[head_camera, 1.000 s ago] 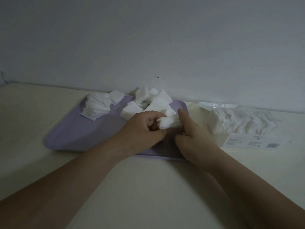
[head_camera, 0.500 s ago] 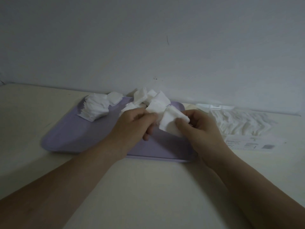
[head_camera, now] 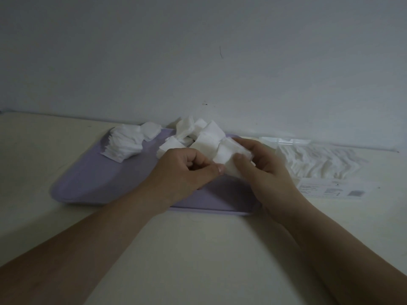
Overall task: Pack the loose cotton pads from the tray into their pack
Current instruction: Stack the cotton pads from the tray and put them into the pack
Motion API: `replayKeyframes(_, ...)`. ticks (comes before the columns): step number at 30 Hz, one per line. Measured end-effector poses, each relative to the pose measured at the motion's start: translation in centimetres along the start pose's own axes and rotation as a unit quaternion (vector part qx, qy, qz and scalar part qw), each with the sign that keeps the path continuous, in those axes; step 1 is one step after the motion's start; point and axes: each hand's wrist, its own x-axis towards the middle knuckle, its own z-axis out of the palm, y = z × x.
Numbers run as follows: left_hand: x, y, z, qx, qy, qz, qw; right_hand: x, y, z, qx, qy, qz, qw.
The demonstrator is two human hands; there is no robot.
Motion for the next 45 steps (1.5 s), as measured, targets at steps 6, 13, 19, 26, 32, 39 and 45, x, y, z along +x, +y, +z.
replayKeyframes(6, -0.06, 0.06, -0.15, -0.016, -0.012, 0.006, 1.0, -0.01, 0.52, 0.27, 0.005, -0.001, 0.005, 1.0)
replayKeyframes(13, -0.16, 0.12, -0.31, -0.01, -0.011, 0.011, 1.0, 0.05, 1.02, 0.59, 0.021, 0.036, 0.006, 0.999)
replayKeyframes(19, 0.15, -0.23, -0.31, -0.049, -0.001, 0.021, 0.999, -0.07, 0.92, 0.57, -0.021, 0.03, -0.019, 0.999)
replayKeyframes(26, 0.16, -0.47, -0.18, -0.038, -0.008, 0.039, 0.998, -0.33, 0.57, 0.48, -0.008, 0.014, -0.008, 1.0)
replayKeyframes(32, 0.13, -0.07, -0.08, -0.063, -0.003, 0.025, 0.998, -0.22, 0.51, 0.5, 0.014, 0.032, -0.005, 0.999)
replayKeyframes(39, 0.23, -0.16, -0.08, -0.059, 0.04, 0.045, 0.996, -0.36, 0.33, 0.51, 0.027, 0.025, 0.009, 0.999)
replayKeyframes(45, 0.21, -0.25, 0.05, -0.041, 0.064, 0.064, 0.995, -0.41, 0.48, 0.51, 0.003, 0.023, 0.006, 1.0)
